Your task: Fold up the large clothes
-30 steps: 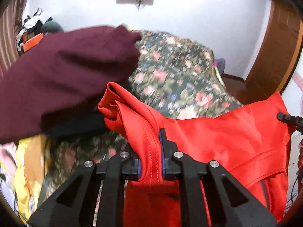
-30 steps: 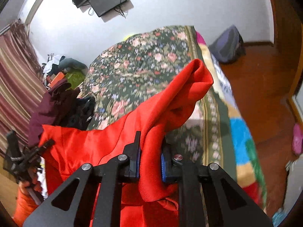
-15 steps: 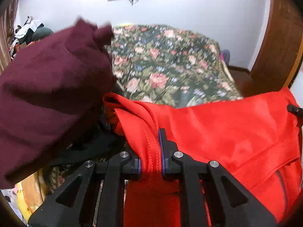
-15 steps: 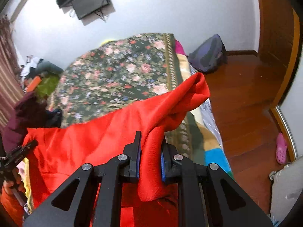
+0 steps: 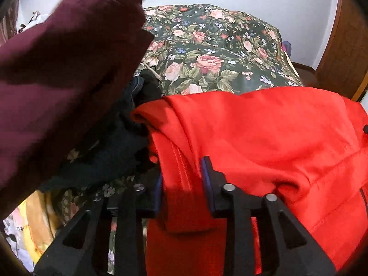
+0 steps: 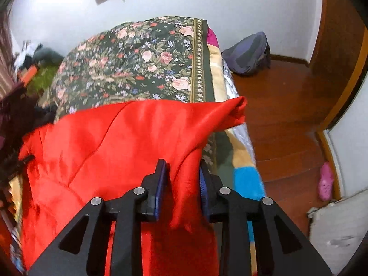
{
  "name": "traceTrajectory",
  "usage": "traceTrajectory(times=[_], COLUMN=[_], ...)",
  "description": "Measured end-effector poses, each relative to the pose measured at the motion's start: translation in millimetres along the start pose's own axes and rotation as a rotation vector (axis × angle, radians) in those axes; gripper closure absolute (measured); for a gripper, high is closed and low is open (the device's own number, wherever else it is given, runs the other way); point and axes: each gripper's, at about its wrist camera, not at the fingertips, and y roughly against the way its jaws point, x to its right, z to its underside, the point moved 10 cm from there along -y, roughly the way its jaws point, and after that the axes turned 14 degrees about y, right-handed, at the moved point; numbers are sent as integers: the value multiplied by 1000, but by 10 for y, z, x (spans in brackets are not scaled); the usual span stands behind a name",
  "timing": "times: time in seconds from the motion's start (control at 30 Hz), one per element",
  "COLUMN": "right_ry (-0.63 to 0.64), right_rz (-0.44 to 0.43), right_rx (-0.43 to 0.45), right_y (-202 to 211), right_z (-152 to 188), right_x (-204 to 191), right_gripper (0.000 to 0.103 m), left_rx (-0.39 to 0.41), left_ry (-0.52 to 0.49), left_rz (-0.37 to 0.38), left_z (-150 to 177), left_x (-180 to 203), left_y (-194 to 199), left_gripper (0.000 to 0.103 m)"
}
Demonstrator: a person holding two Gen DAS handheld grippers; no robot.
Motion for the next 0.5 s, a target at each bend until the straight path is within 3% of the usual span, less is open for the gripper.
traceTrajectory(times=[0.13, 0.5], right_ry=[30, -13], right_rz=[2, -25], right_rx=[29, 85], right_y=[279, 883], right_z=[145, 582], right_x=[-57, -209], right_gripper=[65, 60], left_rx=[0, 9], left_ry=[2, -13], left_rz=[12, -10], left_z=[89, 407], left_x=[-86, -455], left_y=[219, 821], left_gripper=[59, 50])
